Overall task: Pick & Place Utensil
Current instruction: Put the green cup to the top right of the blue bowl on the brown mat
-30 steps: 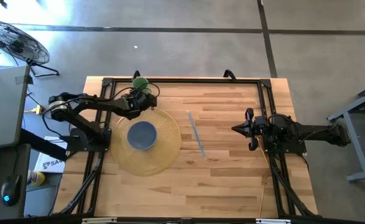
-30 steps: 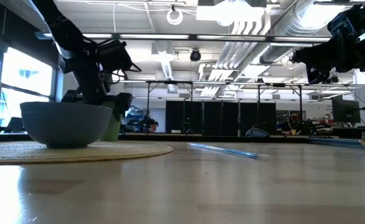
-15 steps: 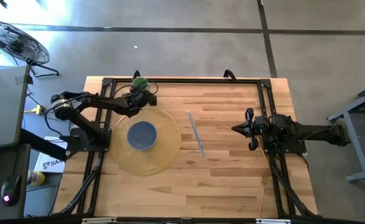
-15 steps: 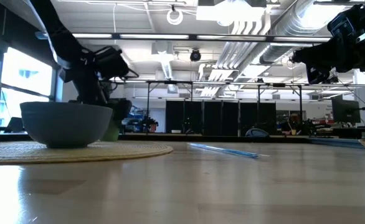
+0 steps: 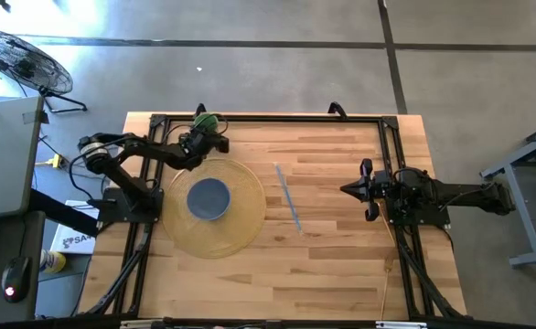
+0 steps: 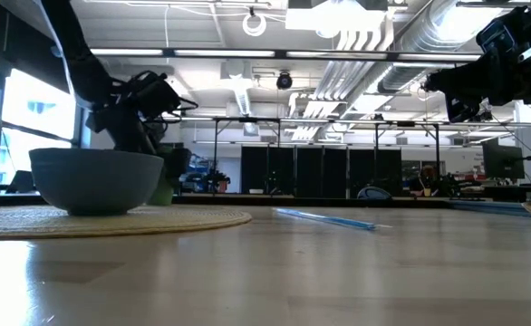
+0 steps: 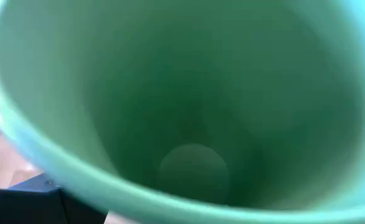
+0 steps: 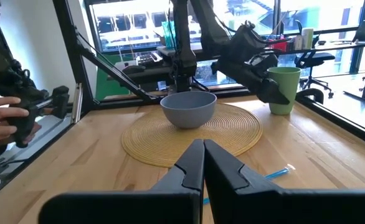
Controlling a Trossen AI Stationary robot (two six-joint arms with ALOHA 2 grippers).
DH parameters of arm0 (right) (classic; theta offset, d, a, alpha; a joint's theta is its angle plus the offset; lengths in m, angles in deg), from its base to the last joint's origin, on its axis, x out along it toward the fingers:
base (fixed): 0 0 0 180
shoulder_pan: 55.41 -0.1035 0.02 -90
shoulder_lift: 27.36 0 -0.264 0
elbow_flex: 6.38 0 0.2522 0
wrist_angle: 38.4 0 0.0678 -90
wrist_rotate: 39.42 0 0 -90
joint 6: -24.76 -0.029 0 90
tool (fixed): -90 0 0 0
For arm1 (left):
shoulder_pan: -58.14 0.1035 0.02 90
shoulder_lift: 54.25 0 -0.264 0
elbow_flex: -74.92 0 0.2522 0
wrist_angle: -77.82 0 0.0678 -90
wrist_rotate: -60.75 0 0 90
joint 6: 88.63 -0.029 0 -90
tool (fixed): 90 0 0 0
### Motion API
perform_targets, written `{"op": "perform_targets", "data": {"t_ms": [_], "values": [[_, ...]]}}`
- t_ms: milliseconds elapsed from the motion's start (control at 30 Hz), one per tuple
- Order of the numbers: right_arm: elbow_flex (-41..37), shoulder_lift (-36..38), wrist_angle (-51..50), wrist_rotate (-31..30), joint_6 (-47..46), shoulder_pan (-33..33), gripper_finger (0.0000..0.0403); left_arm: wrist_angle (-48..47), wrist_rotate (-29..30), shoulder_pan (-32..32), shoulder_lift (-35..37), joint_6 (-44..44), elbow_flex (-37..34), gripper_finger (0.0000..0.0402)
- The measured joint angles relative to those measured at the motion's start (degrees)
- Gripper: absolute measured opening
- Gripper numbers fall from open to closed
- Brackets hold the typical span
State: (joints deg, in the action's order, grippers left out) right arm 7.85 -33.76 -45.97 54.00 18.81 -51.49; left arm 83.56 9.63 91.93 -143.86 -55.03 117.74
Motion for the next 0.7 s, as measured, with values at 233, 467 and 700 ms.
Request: {"op": "perform_targets", "data": {"t_ms": [233, 467, 700], "values": [[0.0, 0.0, -0.01, 0.0, 0.0, -0.02, 0.0, 3.5, -2.96, 1.82, -3.16, -2.74, 0.0, 0.0392], [0.0, 0.0, 0.0, -0.01, 0.0, -0.02, 0.0, 7.56, -2.74, 1.85, -3.25, -5.26, -0.02, 0.0392], [0.0, 0.0, 0.0, -0.02, -0.02, -0.01, 0.0, 7.33, -2.33, 1.85, -3.25, -5.3, -0.02, 0.0392]]}}
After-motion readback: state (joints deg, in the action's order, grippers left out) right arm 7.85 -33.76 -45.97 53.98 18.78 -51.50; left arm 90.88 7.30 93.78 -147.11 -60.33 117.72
